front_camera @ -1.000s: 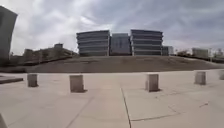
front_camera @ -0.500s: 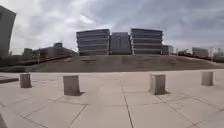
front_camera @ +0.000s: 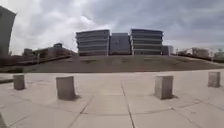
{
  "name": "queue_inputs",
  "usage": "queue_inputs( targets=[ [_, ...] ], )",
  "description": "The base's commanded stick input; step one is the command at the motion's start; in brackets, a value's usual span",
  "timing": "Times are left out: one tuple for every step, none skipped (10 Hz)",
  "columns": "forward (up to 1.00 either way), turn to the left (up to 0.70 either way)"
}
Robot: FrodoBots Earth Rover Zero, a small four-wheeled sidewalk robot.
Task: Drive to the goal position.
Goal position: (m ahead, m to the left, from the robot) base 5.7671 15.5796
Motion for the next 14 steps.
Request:
queue_inputs(
  targets=[
    [0.70, 0.00],
    [0.70, 0.00],
    [0.70, 0.00],
    [0.70, 0.00],
    [0.70, 0.00],
    [0.70, 0.00],
    [0.70, 0.00],
    [0.70, 0.00],
    [0.70, 0.00],
    [0.70, 0.00],
    [0.70, 0.00],
    [0.70, 0.00],
    [0.70, 0.00],
    [0.70, 0.00]
  ],
)
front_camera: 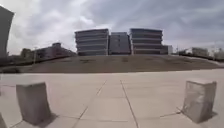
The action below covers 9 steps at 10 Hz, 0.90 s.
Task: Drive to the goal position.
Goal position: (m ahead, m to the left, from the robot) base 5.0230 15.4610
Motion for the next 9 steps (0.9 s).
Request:
queue_inputs(
  targets=[
    [0.70, 0.00],
    [0.70, 0.00],
    [0.70, 0.00],
    [0.70, 0.00],
    [0.70, 0.00],
    [0.70, 0.00],
    [0.70, 0.00],
    [0.70, 0.00],
    [0.70, 0.00]
  ],
)
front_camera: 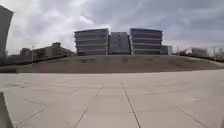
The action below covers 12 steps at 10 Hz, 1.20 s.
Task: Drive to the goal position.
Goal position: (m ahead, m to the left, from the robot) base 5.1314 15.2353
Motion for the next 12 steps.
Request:
queue_inputs(
  targets=[
    [0.70, 0.00],
    [0.70, 0.00],
    [0.70, 0.00],
    [0.70, 0.00],
    [0.70, 0.00],
    [0.70, 0.00],
    [0.70, 0.00],
    [0.70, 0.00],
    [0.70, 0.00],
    [0.70, 0.00],
    [0.70, 0.00],
    [0.70, 0.00]
  ],
)
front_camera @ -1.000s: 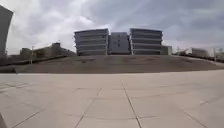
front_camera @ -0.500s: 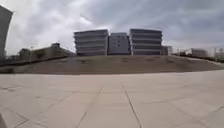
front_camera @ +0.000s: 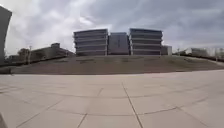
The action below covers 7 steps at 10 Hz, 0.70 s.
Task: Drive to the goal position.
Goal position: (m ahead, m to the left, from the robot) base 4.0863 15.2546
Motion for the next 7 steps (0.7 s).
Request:
queue_inputs(
  targets=[
    [0.70, 0.00],
    [0.70, 0.07],
    [0.70, 0.29],
    [0.70, 0.35],
    [0.70, 0.35],
    [0.70, 0.35],
    [0.70, 0.35]
  ],
)
